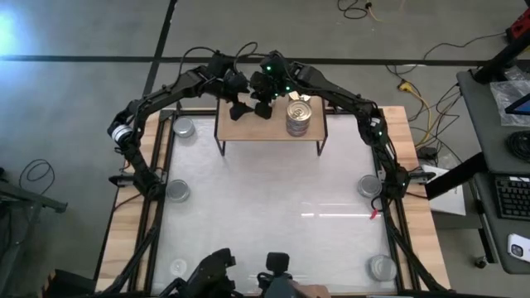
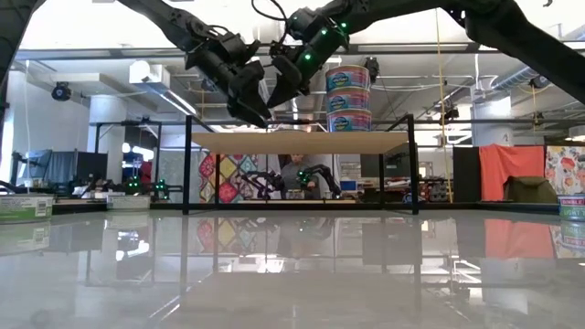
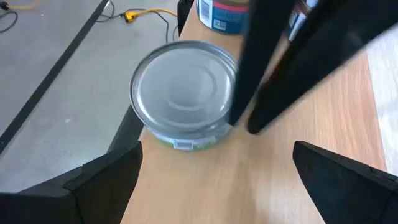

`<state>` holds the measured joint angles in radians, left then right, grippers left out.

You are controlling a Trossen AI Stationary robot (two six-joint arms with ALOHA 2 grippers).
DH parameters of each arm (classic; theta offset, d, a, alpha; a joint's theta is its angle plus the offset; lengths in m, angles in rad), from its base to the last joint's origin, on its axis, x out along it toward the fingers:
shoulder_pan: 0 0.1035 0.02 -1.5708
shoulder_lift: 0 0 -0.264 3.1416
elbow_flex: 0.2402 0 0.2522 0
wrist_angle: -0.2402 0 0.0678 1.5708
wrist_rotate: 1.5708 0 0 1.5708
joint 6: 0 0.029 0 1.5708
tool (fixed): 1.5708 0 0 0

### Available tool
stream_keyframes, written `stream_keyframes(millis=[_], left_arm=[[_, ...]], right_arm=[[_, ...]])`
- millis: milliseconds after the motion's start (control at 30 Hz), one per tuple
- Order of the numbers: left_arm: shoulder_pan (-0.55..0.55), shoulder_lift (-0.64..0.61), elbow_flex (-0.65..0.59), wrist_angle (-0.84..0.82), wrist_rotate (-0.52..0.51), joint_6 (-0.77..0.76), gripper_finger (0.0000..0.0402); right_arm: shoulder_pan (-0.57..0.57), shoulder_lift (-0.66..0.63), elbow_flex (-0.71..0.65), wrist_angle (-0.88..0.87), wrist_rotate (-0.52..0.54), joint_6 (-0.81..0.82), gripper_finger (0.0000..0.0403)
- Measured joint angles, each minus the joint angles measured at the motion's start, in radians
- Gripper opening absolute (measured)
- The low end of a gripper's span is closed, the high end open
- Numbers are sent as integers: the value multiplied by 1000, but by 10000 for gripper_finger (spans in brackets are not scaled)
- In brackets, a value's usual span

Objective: Stack canned seafood by type on shelf
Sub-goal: Put the green tuna on the shelf

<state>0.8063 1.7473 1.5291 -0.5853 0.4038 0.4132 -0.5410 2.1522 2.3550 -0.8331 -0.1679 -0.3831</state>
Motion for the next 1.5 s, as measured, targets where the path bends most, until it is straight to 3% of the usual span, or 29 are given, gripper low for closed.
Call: stream_keyframes(millis=[167, 333, 567, 767, 1033, 1167, 1500], left_arm=[[1, 0, 0, 75, 8, -9, 385], [0, 2, 0, 156, 53, -39, 325], [-6, 50, -1, 229, 53, -61, 166], [-14, 66, -1, 291, 53, -94, 17], [-37, 109, -1, 312, 47, -185, 3], [-48, 117, -1, 301, -49, -187, 1], [-48, 65, 2, 71, -76, -99, 1]], right_arm=[[-1, -55, 0, -4, 41, -17, 18], [0, -151, 0, -23, 46, -17, 18], [8, -267, 0, -124, 48, 44, 18], [19, -288, 0, -250, 48, 86, 18], [24, -288, -1, -263, 57, 87, 18], [24, -288, -1, -247, 57, 86, 18], [24, -288, -1, -293, 58, 86, 18]])
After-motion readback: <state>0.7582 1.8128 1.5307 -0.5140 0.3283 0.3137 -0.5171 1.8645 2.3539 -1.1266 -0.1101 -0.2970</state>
